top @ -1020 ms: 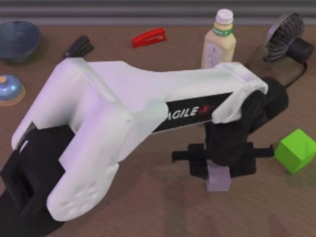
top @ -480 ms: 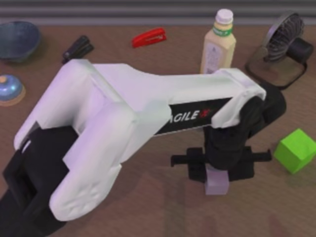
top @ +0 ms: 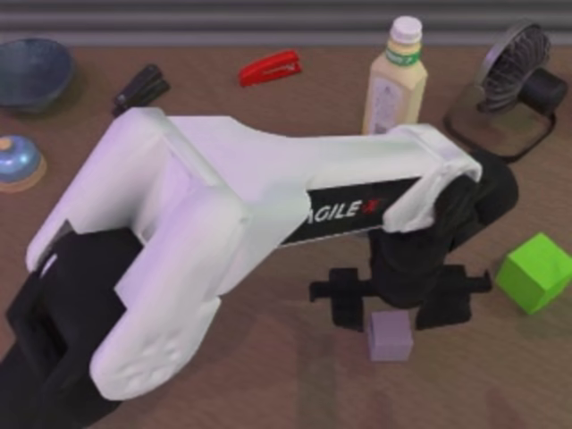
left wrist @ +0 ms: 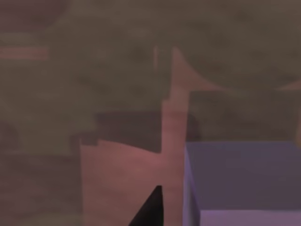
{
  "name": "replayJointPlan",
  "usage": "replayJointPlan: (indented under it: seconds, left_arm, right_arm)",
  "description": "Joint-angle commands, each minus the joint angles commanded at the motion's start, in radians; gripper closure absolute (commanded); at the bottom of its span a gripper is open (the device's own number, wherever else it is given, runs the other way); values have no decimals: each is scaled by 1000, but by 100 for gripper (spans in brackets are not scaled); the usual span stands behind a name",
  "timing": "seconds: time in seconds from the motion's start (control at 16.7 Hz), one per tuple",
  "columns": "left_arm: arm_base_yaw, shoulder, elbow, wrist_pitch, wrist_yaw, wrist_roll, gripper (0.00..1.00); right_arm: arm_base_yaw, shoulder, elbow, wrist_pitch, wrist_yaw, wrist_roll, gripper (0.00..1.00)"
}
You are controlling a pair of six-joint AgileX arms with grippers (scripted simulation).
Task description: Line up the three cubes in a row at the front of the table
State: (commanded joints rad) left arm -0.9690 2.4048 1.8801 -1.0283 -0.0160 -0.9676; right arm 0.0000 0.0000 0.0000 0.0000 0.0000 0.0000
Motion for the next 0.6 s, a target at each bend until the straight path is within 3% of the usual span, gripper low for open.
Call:
replayJointPlan:
  seconds: [0.12,0.6]
  left_arm:
    - [0,0,0,0,0,0,0]
    - [3,0,0,0,0,0,0]
  right_arm:
    - [0,0,0,0,0,0,0]
    - [0,0,0,0,0,0,0]
